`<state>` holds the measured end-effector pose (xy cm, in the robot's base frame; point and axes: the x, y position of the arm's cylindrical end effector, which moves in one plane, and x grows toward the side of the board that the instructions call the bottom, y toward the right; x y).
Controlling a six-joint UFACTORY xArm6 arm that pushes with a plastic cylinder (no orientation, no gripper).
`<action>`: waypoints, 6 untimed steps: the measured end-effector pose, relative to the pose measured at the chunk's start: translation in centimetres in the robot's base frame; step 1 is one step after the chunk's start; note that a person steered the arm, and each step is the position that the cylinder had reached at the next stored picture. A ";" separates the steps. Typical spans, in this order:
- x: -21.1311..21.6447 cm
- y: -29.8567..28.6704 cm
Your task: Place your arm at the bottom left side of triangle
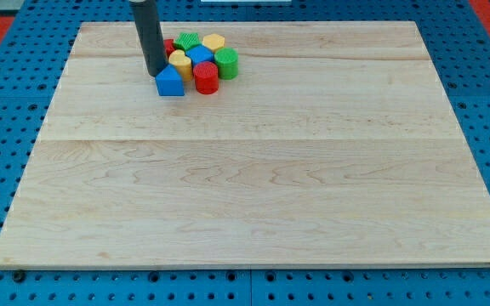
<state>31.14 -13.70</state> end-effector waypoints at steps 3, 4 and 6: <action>5.6 0.3; 5.6 0.3; 5.0 0.5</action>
